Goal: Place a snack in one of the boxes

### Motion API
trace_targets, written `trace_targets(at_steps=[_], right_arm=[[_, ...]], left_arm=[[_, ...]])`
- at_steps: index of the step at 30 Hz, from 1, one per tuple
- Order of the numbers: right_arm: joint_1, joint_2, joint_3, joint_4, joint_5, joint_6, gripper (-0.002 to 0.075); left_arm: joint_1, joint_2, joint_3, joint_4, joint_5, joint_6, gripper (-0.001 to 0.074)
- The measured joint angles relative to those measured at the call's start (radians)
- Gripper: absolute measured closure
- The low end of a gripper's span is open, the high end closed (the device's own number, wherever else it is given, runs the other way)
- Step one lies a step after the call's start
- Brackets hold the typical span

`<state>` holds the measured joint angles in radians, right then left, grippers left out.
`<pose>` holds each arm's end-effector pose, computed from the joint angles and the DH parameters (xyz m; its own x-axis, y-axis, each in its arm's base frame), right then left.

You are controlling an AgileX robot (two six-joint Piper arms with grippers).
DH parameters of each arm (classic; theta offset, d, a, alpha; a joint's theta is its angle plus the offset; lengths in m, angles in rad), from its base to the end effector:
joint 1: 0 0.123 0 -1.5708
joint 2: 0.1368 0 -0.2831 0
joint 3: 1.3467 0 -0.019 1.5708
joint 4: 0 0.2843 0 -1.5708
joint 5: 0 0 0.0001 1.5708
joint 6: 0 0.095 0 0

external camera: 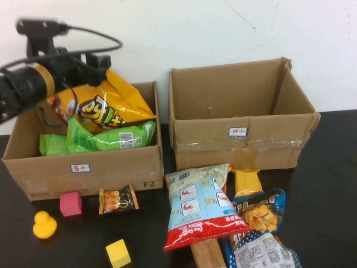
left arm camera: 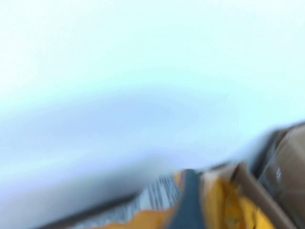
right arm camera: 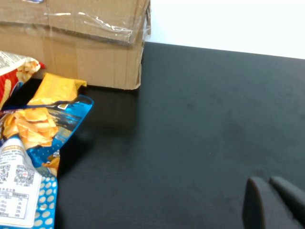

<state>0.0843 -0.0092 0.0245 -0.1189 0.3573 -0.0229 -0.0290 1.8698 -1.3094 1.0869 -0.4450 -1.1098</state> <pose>0.0925 0.0039 0.1718 -0.2698 -0.1571 -0.9500 -0.0813 0.9868 -0.1401 0.4650 -0.0496 0.2448 -0.2776 -0.0532 -0.9592 0.3778 0.9120 -0.1599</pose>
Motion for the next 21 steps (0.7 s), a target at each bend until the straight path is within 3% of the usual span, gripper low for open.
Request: trace_targets(at_steps=[2,4,8,12,16,21], right_arm=[[0.0,0.0,0.0,0.0,0.0,0.0,0.0727],[0.0,0.0,0.0,0.0,0.0,0.0,0.0727],[0.0,0.0,0.0,0.0,0.0,0.0,0.0727],[0.0,0.0,0.0,0.0,0.0,0.0,0.0727],[0.0,0.0,0.0,0.0,0.0,0.0,0.0727],[0.0,0.0,0.0,0.0,0.0,0.0,0.0727]], left_arm=[[0.001,-0.057,0.0,0.125,0.012,-0.099,0.0106],[0.001,-0.116,0.0,0.306,0.01,-0.268,0.0071],[0.011,-0.272,0.028,0.604,-0.088,-0.571,0.0085],[0.027,-0.425,0.144,0.664,-0.133,-0.634,0.0301],[0.027,-0.602,0.304,0.678,-0.108,-0.637,0.0618],[0.027,-0.808,0.457,0.68,-0.103,-0.637,0.0715]])
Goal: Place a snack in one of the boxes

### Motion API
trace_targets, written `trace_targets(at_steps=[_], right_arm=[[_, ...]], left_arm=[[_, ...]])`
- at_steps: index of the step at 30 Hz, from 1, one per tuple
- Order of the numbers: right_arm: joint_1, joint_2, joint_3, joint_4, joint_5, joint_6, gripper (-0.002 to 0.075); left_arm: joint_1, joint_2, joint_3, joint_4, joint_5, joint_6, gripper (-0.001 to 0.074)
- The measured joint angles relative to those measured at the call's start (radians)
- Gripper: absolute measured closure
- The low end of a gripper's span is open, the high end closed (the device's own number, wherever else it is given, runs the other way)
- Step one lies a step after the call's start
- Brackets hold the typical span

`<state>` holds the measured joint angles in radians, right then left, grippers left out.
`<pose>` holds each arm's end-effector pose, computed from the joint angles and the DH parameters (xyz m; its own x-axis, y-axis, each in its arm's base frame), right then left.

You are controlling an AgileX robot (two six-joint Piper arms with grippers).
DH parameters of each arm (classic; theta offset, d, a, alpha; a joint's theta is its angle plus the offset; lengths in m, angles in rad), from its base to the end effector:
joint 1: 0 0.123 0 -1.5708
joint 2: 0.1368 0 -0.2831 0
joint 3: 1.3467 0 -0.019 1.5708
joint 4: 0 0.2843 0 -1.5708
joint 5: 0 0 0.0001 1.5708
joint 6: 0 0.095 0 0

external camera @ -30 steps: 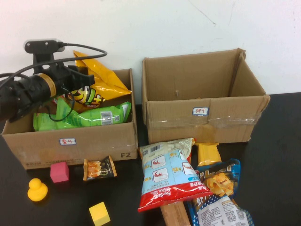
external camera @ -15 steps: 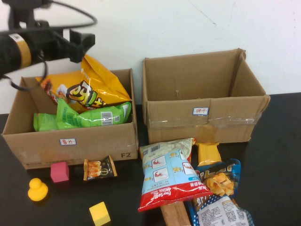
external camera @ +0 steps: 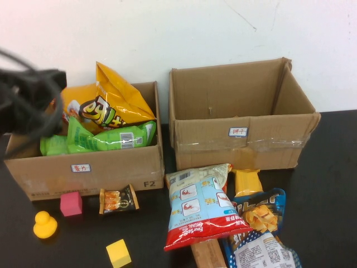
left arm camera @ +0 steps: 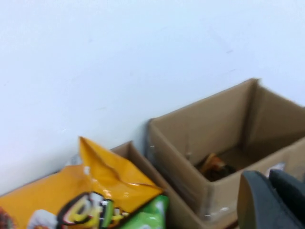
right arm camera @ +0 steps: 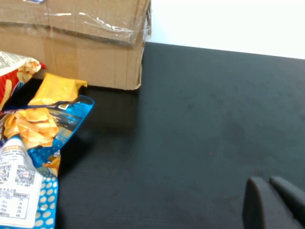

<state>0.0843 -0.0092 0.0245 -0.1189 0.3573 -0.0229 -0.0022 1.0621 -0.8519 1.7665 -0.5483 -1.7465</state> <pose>0.0925 0.0039 0.1718 -0.2698 -0.1571 -0.9500 -0.0813 0.9868 -0.1401 0.2608 -0.0491 0.3513 -0.2123 0.0456 -0.9761 0.5102 0.8571 -0.0709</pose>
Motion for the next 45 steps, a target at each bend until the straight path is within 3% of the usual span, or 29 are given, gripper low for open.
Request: trace_targets(at_steps=[12,19,23,25,28,33,35,37,40,45], right_arm=[[0.0,0.0,0.0,0.0,0.0,0.0,0.0727],[0.0,0.0,0.0,0.0,0.0,0.0,0.0727],[0.0,0.0,0.0,0.0,0.0,0.0,0.0727],[0.0,0.0,0.0,0.0,0.0,0.0,0.0727],[0.0,0.0,0.0,0.0,0.0,0.0,0.0727],[0.0,0.0,0.0,0.0,0.0,-0.002,0.0727],[0.0,0.0,0.0,0.0,0.0,-0.002,0.0727],[0.0,0.0,0.0,0.0,0.0,-0.002,0.0727],[0.0,0.0,0.0,0.0,0.0,-0.002,0.0727],[0.0,0.0,0.0,0.0,0.0,-0.002,0.0727]], left_arm=[[0.003,-0.432,0.317,0.005,0.05,-0.169,0.0735],[0.003,-0.735,0.491,-0.002,0.227,-0.27,0.0735],[0.003,-0.83,0.576,-0.086,0.328,-0.228,0.0735],[0.003,-0.861,0.613,-0.225,0.378,-0.091,0.0735],[0.003,-0.9,0.661,-0.59,0.455,0.274,0.0735],[0.003,-0.971,0.698,-1.401,0.626,1.118,0.0735],[0.003,-1.005,0.704,-1.757,0.71,1.539,0.0736],[0.003,-1.034,0.712,-2.003,0.754,1.833,0.0736],[0.017,-1.063,0.735,-2.14,0.757,1.983,0.0736],[0.09,-1.071,0.806,-2.128,0.708,1.865,0.0736]])
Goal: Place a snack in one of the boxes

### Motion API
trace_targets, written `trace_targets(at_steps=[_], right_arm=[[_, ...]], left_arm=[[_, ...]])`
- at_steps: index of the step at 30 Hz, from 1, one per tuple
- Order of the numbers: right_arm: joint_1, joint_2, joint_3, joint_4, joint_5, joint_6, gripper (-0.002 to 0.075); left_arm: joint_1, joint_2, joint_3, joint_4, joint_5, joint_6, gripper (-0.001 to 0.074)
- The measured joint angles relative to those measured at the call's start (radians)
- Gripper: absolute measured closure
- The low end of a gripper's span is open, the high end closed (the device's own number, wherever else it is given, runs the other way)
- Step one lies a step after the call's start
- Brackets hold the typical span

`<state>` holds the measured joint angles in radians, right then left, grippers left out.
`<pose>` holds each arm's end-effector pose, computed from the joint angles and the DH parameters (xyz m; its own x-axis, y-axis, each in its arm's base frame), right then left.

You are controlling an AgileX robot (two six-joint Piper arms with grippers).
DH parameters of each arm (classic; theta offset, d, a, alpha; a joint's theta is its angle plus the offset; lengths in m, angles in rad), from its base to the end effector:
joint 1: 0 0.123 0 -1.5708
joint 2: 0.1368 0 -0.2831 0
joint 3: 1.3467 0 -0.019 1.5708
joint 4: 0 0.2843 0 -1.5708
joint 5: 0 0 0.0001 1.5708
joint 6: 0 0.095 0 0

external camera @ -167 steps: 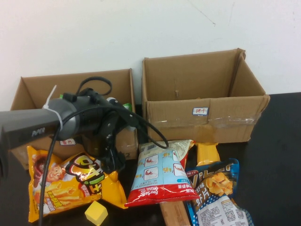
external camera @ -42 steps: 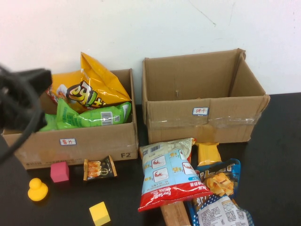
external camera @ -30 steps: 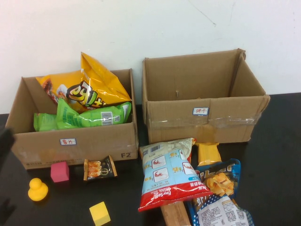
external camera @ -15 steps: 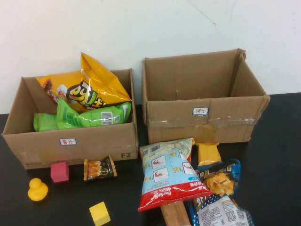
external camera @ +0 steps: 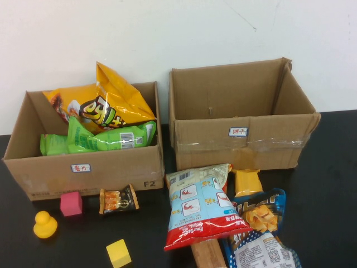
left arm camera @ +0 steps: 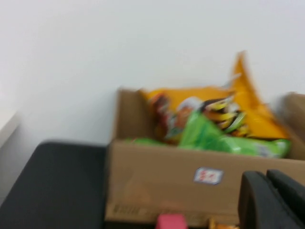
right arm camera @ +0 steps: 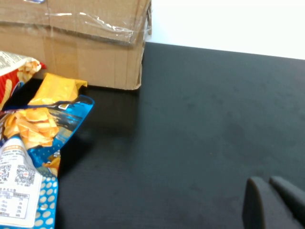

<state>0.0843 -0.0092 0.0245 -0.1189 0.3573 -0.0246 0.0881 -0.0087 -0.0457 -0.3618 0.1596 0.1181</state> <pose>0.0925 0.0039 0.1718 -0.2696 -0.1588 -0.9498 -0.0818 0.9865 -0.1417 0.0929 0.0028 0.2173 0.0001 -0.2377 -0.9713 -0.0327 0.9708 -0.2376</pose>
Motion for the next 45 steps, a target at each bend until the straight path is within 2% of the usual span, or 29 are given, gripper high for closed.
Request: trace_targets(at_steps=[3,6,10,13,17,20,29,45], right_arm=[[0.0,0.0,0.0,0.0,0.0,0.0,0.0727],[0.0,0.0,0.0,0.0,0.0,0.0,0.0727],[0.0,0.0,0.0,0.0,0.0,0.0,0.0727],[0.0,0.0,0.0,0.0,0.0,0.0,0.0727],[0.0,0.0,0.0,0.0,0.0,0.002,0.0727],[0.0,0.0,0.0,0.0,0.0,0.002,0.0727],[0.0,0.0,0.0,0.0,0.0,0.002,0.0727],[0.0,0.0,0.0,0.0,0.0,0.002,0.0727]], left_arm=[[0.042,0.0,0.052,0.124,-0.013,-0.204,0.0736],[0.056,0.0,0.072,0.329,-0.025,-0.412,0.0736],[0.056,0.0,0.072,0.444,-0.023,-0.515,0.0736],[0.056,0.0,0.072,0.428,0.004,-0.467,0.0736],[0.056,0.0,0.072,0.314,0.114,-0.279,0.0736],[0.056,0.0,0.072,0.279,0.146,-0.209,0.0736],[0.067,0.0,0.072,0.362,0.146,-0.196,0.0736],[0.067,0.0,0.072,0.371,0.146,-0.195,0.0736]])
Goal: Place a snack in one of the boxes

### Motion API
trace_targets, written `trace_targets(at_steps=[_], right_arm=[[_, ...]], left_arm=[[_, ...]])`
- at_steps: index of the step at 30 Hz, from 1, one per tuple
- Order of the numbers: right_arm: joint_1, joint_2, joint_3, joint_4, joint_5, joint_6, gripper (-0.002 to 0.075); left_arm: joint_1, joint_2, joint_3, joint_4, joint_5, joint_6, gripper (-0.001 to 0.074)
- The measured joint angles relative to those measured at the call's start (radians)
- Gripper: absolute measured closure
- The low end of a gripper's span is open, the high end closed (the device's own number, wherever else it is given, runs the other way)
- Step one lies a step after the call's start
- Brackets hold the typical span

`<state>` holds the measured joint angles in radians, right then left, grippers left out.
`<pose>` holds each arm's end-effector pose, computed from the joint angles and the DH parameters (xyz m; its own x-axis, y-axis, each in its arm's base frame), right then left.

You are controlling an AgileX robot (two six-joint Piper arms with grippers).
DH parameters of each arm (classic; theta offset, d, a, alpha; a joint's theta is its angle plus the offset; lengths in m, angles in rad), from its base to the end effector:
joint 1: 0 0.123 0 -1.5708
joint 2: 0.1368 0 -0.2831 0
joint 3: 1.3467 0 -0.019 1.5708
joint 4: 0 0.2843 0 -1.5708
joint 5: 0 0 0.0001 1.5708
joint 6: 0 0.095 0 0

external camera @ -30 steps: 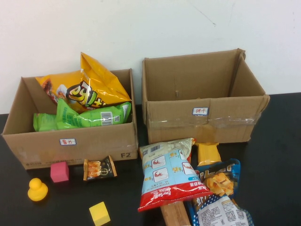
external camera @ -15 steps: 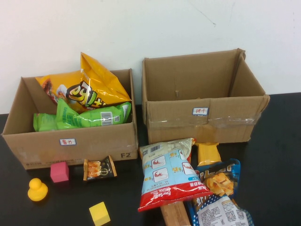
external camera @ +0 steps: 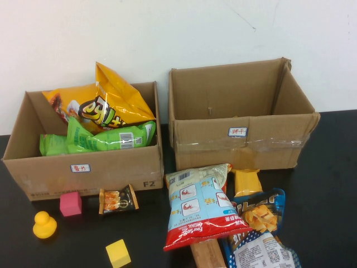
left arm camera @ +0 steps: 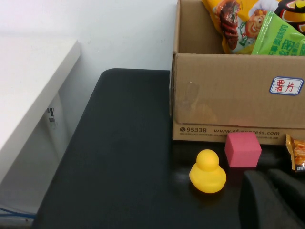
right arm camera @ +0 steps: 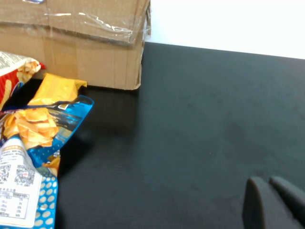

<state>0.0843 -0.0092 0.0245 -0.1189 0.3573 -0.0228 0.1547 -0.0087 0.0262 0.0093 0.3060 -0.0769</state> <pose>0.0925 0.0039 0.1718 -0.2698 -0.1570 -0.9500 -0.0813 0.9868 -0.1400 0.0927 0.0147 0.1756 -0.2200 -0.1031 -0.9700 -0.1721 0.9829 -0.0654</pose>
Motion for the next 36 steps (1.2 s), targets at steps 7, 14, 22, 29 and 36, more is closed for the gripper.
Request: trace_targets(at_steps=[7,14,22,29,36], right_arm=[[0.0,0.0,0.0,0.0,0.0,0.0,0.0727],[0.0,0.0,0.0,0.0,0.0,0.0,0.0727],[0.0,0.0,0.0,0.0,0.0,0.0,0.0727],[0.0,0.0,0.0,0.0,0.0,0.0,0.0727],[0.0,0.0,0.0,0.0,0.0,0.0,0.0727]], left_arm=[[0.0,0.0,0.0,0.0,0.001,0.0,0.0736],[0.0,0.0,0.0,0.002,0.008,0.0,0.0736],[0.0,0.0,-0.002,0.002,0.011,-0.004,0.0736],[0.0,0.0,-0.002,0.002,0.012,-0.004,0.0736],[0.0,0.0,-0.002,0.002,0.012,-0.004,0.0736]])
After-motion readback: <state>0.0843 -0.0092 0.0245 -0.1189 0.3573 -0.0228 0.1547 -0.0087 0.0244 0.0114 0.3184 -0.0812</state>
